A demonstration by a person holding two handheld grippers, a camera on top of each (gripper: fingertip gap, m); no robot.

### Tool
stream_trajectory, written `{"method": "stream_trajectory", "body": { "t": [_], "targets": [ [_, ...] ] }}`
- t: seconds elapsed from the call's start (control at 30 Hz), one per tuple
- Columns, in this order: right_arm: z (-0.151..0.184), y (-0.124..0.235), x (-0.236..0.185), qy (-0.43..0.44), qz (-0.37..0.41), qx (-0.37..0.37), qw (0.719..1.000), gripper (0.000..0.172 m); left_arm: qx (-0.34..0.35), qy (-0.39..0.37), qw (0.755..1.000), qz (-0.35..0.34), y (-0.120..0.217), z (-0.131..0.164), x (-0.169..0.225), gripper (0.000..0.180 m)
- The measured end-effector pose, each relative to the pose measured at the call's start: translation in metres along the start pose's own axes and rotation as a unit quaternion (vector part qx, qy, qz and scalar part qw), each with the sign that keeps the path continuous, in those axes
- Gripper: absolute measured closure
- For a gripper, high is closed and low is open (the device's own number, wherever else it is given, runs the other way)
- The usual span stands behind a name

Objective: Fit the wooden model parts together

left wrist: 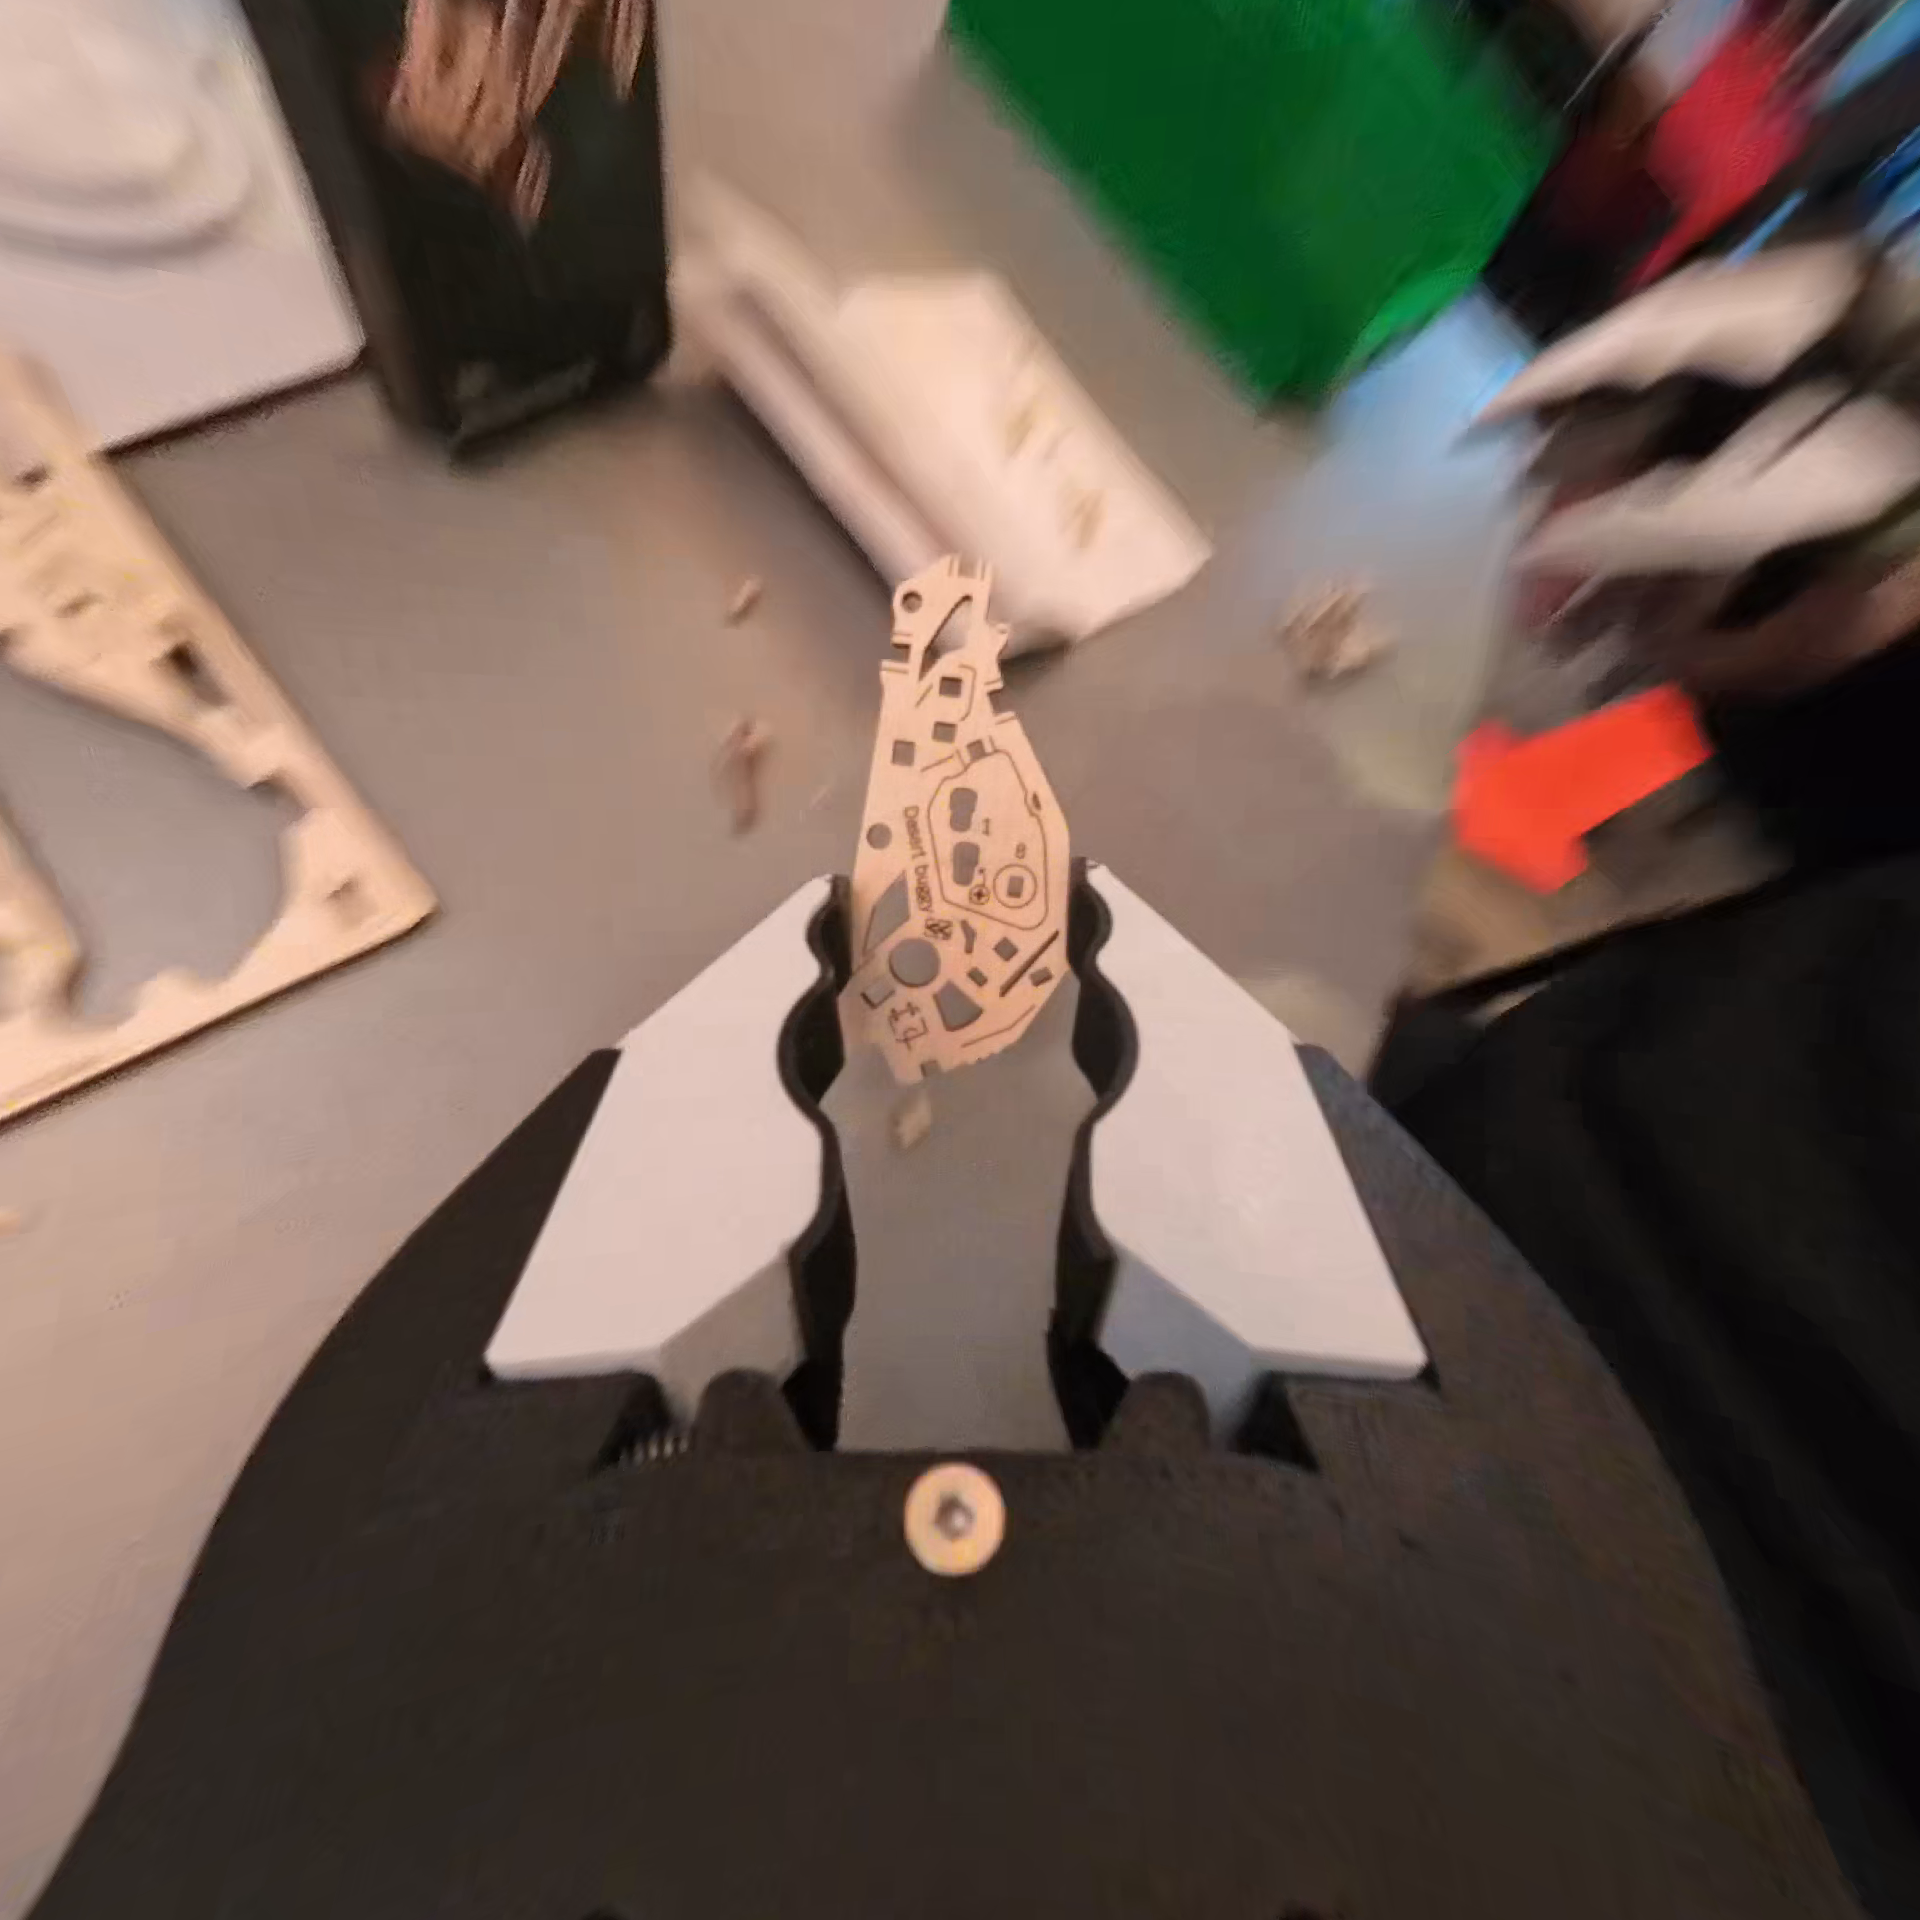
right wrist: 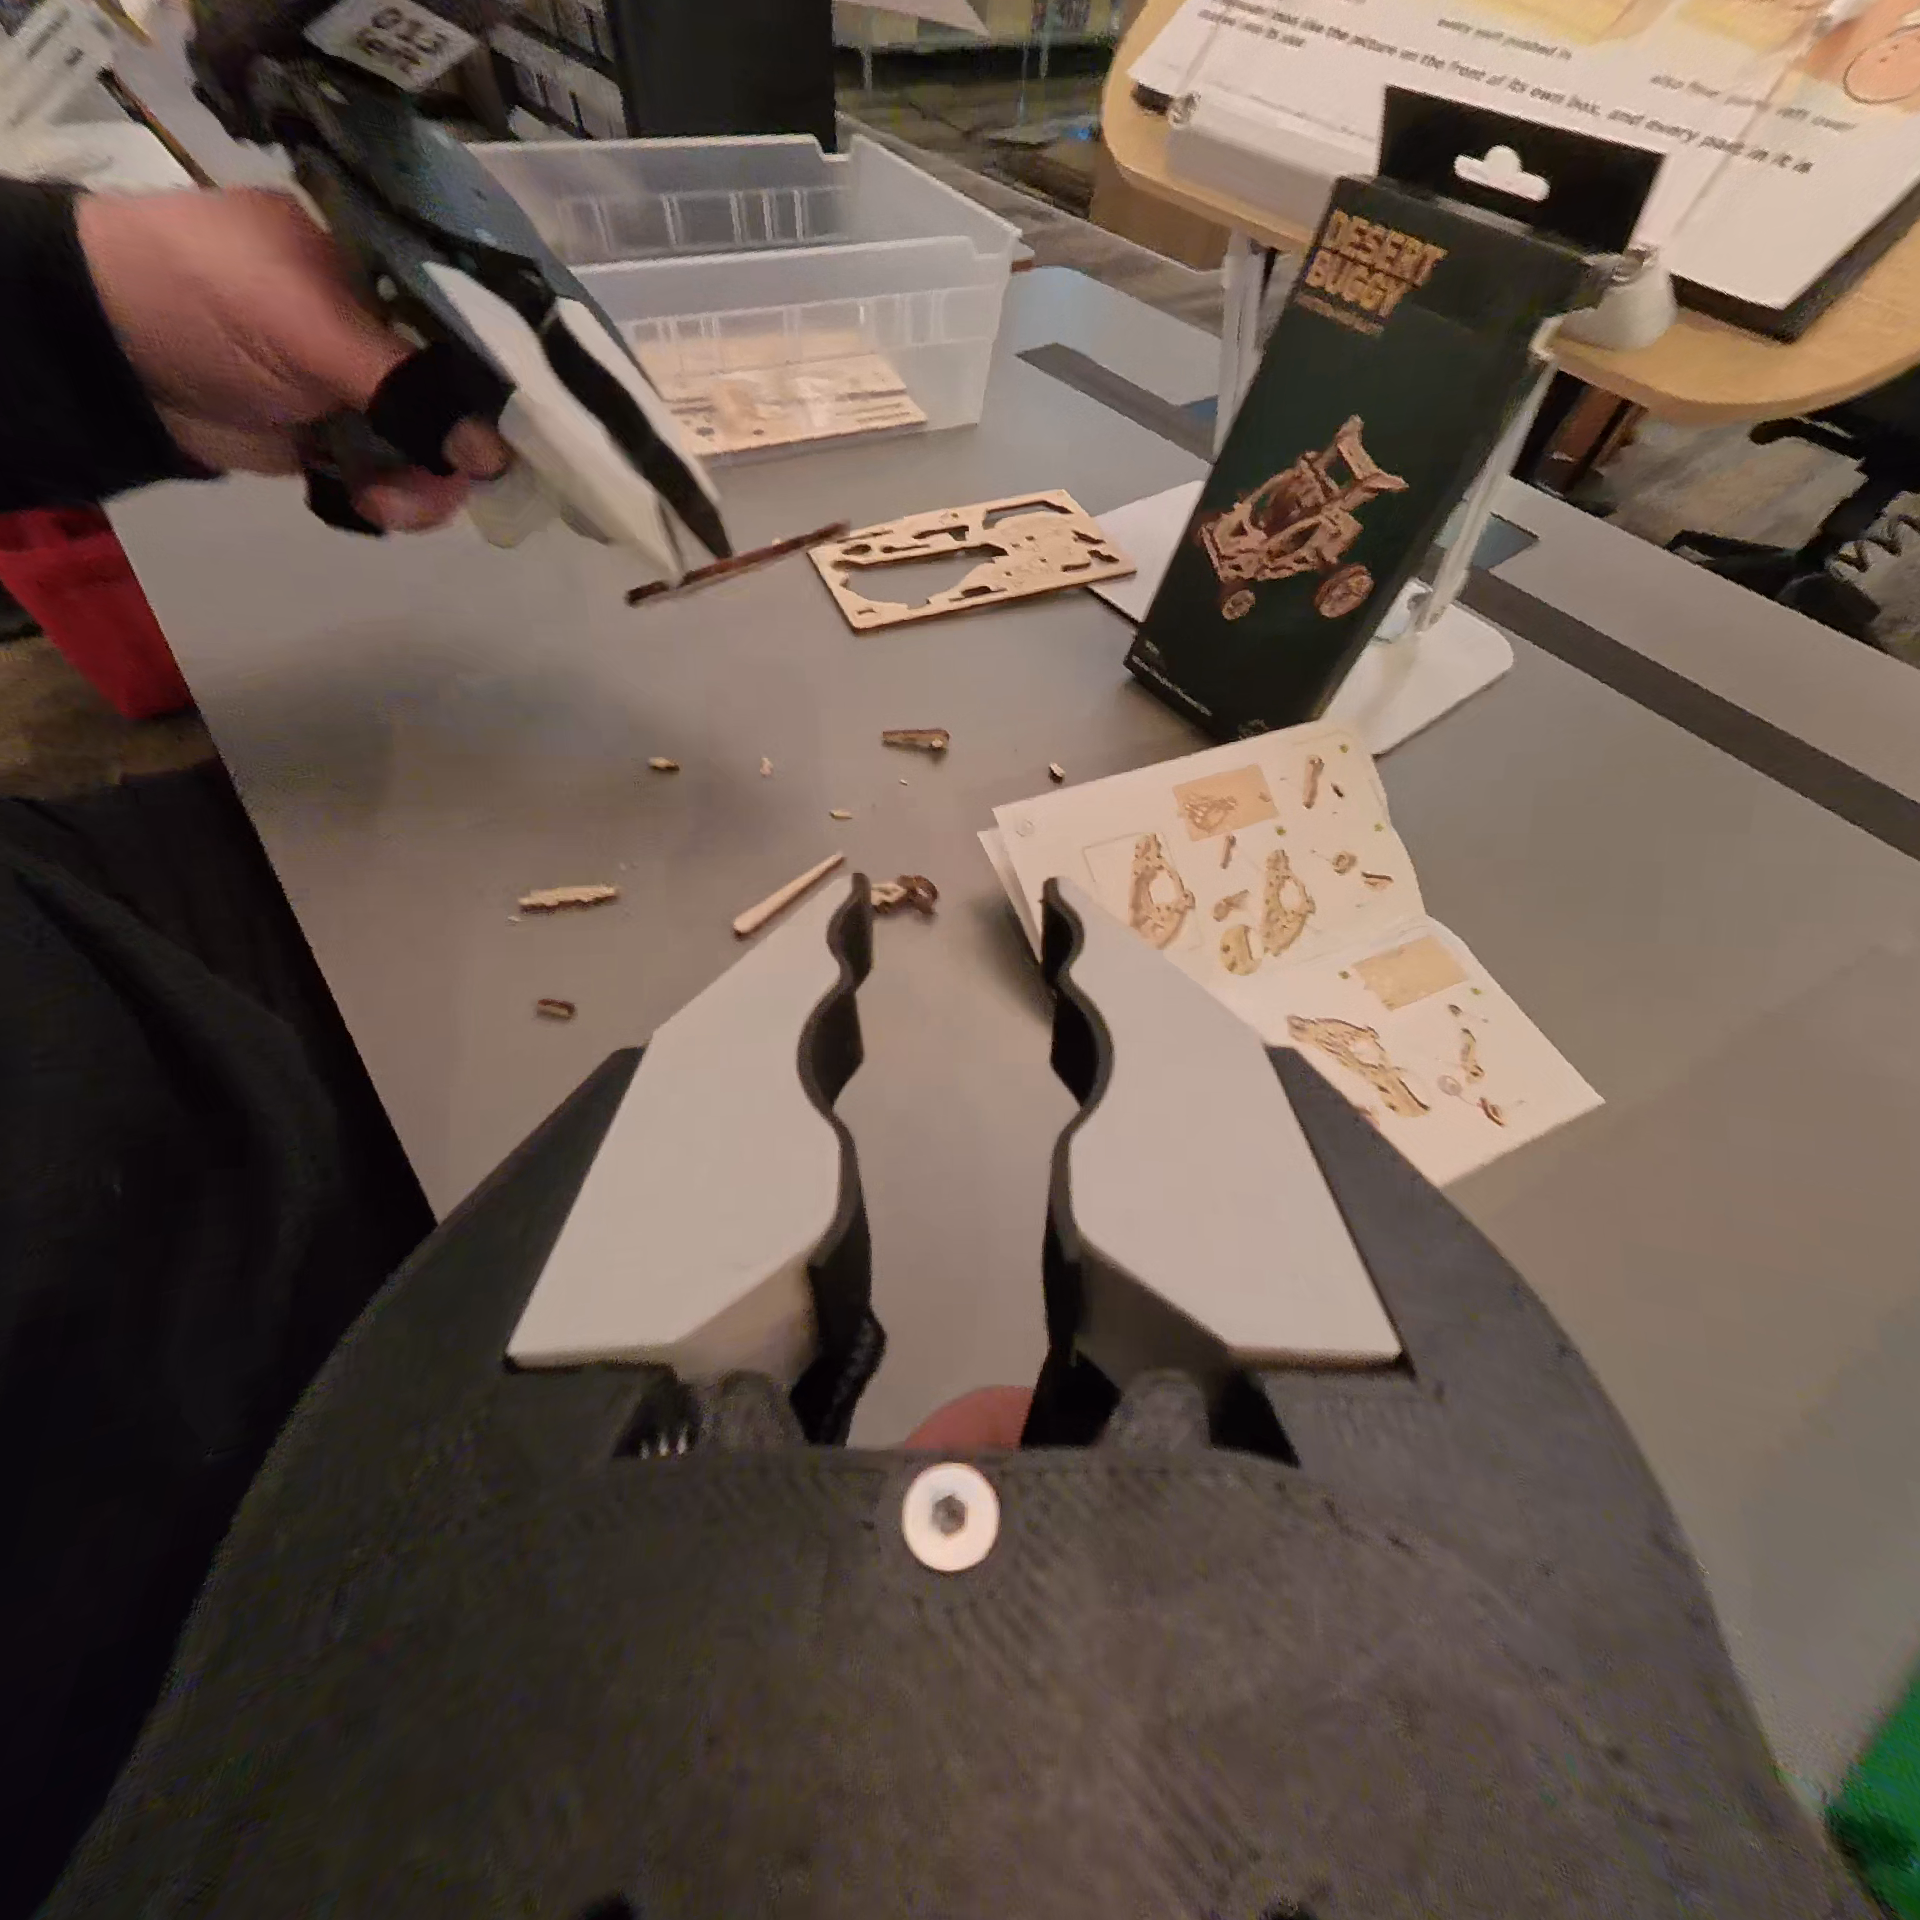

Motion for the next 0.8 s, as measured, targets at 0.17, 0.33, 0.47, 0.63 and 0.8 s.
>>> {"method": "stream_trajectory", "body": {
  "t": [0.17, 0.33, 0.47, 0.63, 0.8],
  "targets": [
    [-0.002, -0.029, -0.026, 0.051, 0.000, 0.011, 0.999, 0.119, 0.170, 0.109, 0.970, 0.134, -0.030, -0.033, 0.028, 0.141],
    [-0.012, -0.056, -0.050, 0.152, 0.072, 0.041, 0.985, 0.113, 0.225, 0.217, 0.921, 0.233, -0.079, -0.037, 0.052, 0.141],
    [-0.017, -0.068, -0.050, 0.188, 0.125, 0.053, 0.973, 0.112, 0.273, 0.273, 0.882, 0.271, -0.095, -0.038, 0.063, 0.141],
    [-0.019, -0.066, -0.041, 0.171, 0.135, 0.077, 0.973, 0.137, 0.315, 0.325, 0.841, 0.297, -0.101, -0.032, 0.065, 0.141],
    [-0.018, -0.065, -0.040, 0.175, 0.136, 0.081, 0.972, 0.138, 0.327, 0.339, 0.831, 0.295, -0.104, -0.030, 0.069, 0.152]
  ]
}}
Point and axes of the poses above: each gripper's, where its closed fingertips meet, y back along the fingers, z out of its underside, x = y × z across the jaws, the point moved 9 cm from there along y, back along the fingers, and after that the axes turned 3 degrees about -y, right-handed, at the moved point
